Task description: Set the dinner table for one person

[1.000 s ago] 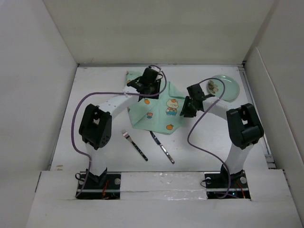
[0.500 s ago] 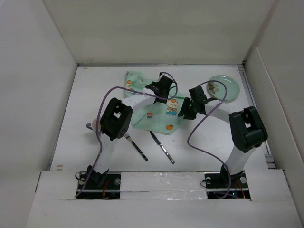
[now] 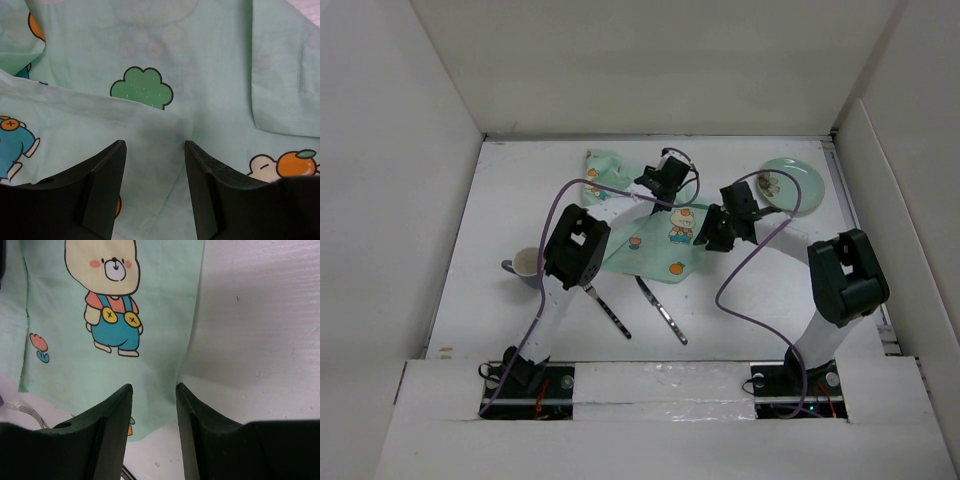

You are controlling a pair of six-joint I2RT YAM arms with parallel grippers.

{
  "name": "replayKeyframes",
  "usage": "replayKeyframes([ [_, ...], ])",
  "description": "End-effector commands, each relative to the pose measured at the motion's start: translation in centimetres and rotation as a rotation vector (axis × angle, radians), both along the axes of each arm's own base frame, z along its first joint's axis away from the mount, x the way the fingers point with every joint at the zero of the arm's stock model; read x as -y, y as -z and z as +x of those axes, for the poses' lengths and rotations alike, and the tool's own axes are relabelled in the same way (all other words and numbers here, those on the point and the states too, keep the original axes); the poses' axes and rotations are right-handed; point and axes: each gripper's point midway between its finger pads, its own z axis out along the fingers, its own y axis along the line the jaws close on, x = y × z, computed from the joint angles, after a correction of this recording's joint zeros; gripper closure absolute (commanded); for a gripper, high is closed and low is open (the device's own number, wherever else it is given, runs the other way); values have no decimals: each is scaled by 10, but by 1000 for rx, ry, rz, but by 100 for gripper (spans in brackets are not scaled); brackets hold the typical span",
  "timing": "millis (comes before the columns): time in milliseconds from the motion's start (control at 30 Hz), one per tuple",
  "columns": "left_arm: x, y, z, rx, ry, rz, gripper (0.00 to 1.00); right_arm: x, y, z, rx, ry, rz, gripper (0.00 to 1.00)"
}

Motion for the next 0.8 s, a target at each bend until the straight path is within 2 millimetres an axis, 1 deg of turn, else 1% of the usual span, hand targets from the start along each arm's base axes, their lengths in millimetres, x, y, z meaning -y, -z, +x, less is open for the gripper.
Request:
replayKeyframes([
  [0, 5, -19, 11, 60, -2, -2, 53, 1, -20, 9, 60, 0, 32, 54],
  [67, 5, -12, 13, 52, -1, 8, 54, 1, -20, 8, 55, -2, 30, 53],
  [133, 6, -15, 15, 60, -8, 8, 55, 1, -21, 8, 57, -5, 27, 53],
  [333, 8, -12, 17, 66, -4, -1, 65, 4, -16, 5, 46, -1, 12, 51],
  [367, 8, -8, 17, 60, -4, 7, 68, 4, -16, 5, 48, -1, 12, 51],
  [400, 8, -7, 17, 58, -2, 8, 68, 4, -15, 6, 47, -2, 13, 51],
  [433, 8, -5, 15, 49, 3, 10, 66, 4, -14, 5, 43, -4, 12, 51],
  [467, 8, -3, 14, 43, 6, 8, 59, 4, -14, 5, 43, -5, 13, 51],
  [500, 11, -1, 11, 28, 15, -7, 56, 4, -14, 5, 43, -6, 13, 51],
  [533, 12, -2, 10, 27, 16, -18, 53, 4, -13, 5, 41, -5, 13, 51],
  [567, 17, -8, 7, 34, 25, -32, 51, 3, -14, 6, 45, -6, 13, 51],
  [600, 15, -5, 4, 28, 23, -29, 51, 4, -14, 6, 45, -10, 10, 51],
  [633, 16, -10, 5, 43, 22, -45, 51, 3, -13, 6, 42, -9, 12, 51],
  [700, 18, -15, 5, 50, 24, -63, 56, 6, -12, 9, 42, -1, 9, 51],
  [767, 19, -15, 6, 53, 23, -64, 66, 6, -10, 10, 36, -3, 8, 51],
])
